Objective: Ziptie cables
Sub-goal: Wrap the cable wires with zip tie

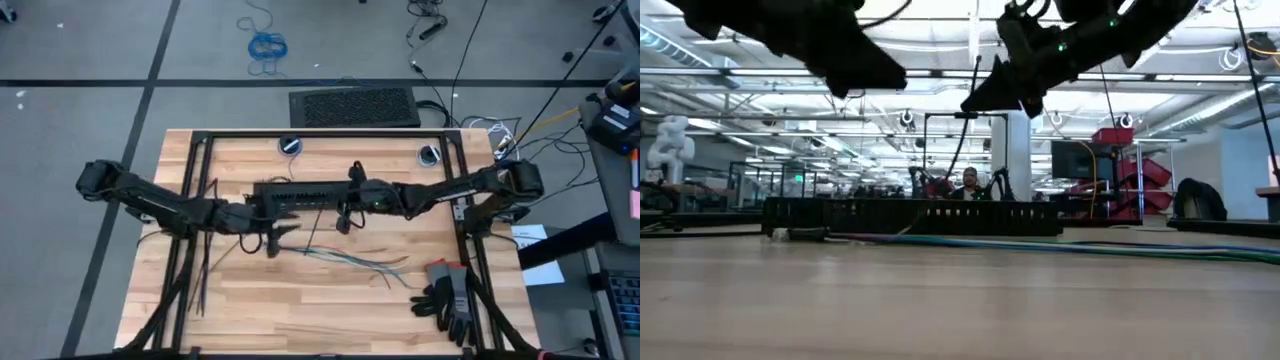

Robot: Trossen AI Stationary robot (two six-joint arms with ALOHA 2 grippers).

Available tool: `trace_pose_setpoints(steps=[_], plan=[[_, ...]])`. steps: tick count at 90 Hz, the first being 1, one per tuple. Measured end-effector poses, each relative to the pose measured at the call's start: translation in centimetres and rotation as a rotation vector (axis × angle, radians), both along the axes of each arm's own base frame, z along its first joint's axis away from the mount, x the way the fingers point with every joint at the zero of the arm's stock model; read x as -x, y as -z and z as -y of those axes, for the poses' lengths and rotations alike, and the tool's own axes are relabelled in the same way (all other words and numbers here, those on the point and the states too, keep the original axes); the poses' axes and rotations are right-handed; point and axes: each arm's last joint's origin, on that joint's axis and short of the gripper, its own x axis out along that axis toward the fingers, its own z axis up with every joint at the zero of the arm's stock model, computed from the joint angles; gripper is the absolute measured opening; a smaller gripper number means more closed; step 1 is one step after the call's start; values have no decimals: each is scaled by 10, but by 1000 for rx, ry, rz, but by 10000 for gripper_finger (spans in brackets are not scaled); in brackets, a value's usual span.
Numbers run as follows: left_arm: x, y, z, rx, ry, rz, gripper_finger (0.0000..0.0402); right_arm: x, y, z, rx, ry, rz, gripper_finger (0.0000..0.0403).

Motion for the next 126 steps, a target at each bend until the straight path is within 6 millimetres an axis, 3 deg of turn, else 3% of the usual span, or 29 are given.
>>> trace_pose_setpoints(steps=[21, 35, 52, 62, 72, 91, 108, 126], plan=[[-10, 35, 1, -34, -52, -170, 120, 0, -1, 12, 110, 154, 2, 0], [-14, 47, 1, -54, -69, -216, 120, 0, -2, 9, 67, 102, 15, 0], [-13, 45, 3, 48, -43, -211, 120, -8, 19, 3, -65, -22, -34, 0], [-16, 26, 7, 196, -1, -149, 120, -12, 29, 2, -111, -49, -50, 0], [-12, 14, 8, 232, 55, -169, 120, -14, 34, 7, -132, -58, -42, 0], [4, 20, 8, 180, -48, -331, 120, -13, 22, 10, -112, -66, 8, 0], [5, 27, 24, 297, 50, -406, 120, -9, 10, 12, -101, -59, 46, 0], [8, 36, 39, 277, 99, -459, 120, -8, 8, 14, -95, -54, 55, 0]])
